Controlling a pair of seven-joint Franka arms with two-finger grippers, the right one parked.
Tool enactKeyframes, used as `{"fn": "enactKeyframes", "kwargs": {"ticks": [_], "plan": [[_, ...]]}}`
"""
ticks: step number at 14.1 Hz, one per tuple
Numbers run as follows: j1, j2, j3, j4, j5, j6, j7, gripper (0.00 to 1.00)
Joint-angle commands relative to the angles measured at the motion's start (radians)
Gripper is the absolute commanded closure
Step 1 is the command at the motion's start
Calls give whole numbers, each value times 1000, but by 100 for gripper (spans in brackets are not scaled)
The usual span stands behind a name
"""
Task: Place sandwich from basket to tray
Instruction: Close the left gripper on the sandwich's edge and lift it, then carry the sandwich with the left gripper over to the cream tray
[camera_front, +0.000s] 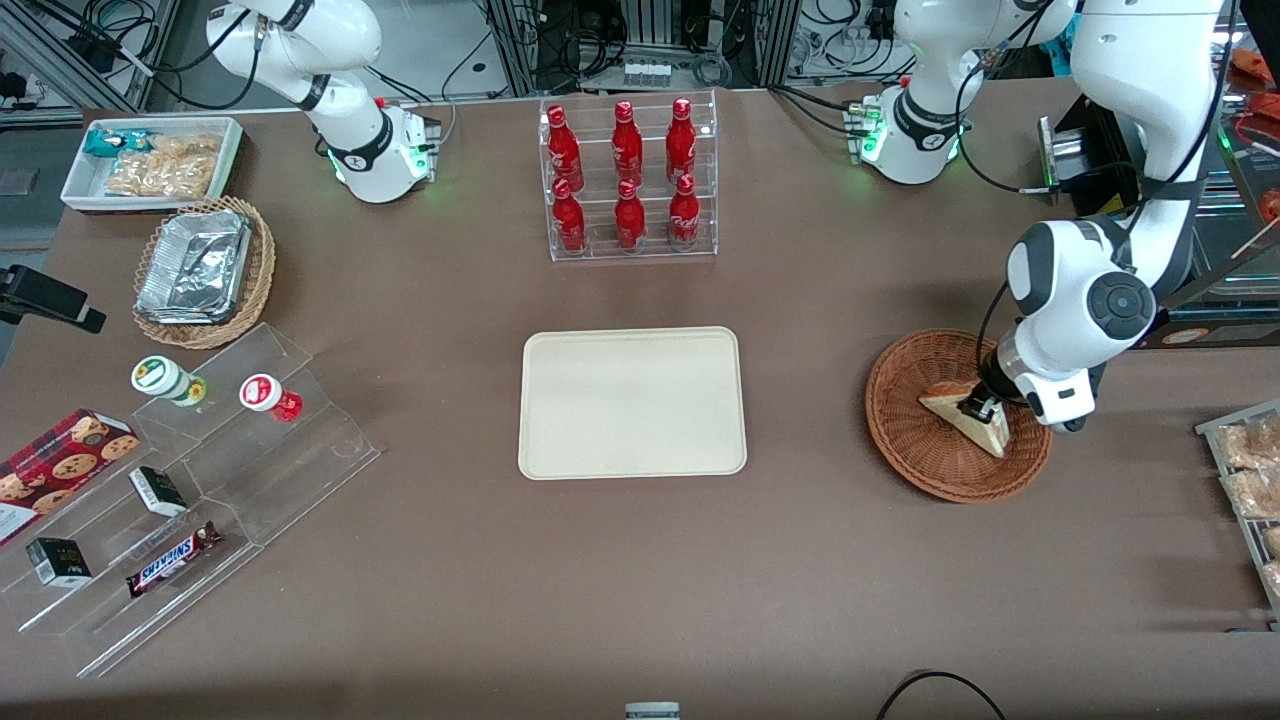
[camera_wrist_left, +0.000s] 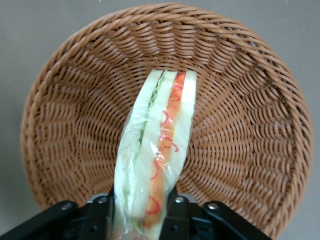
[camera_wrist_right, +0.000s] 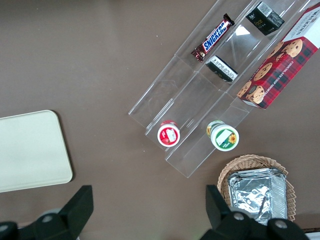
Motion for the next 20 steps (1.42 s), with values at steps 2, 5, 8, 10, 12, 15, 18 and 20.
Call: {"fn": "enactKeyframes", "kwargs": {"ticks": [2, 5, 8, 10, 12, 15, 18, 20], "plan": [[-47, -21, -36, 154, 5, -263, 104, 98], [-136, -7, -43, 237, 6, -357, 238, 100], [-252, 66, -44, 329, -1, -365, 356, 96], [-331, 115, -46, 367, -10, -353, 352, 98], [-432, 231, -52, 498, -8, -359, 278, 100], [-544, 342, -52, 629, -10, -354, 179, 100], [-628, 427, -52, 732, -10, -351, 109, 100], [-670, 465, -52, 778, -8, -345, 83, 100]]}}
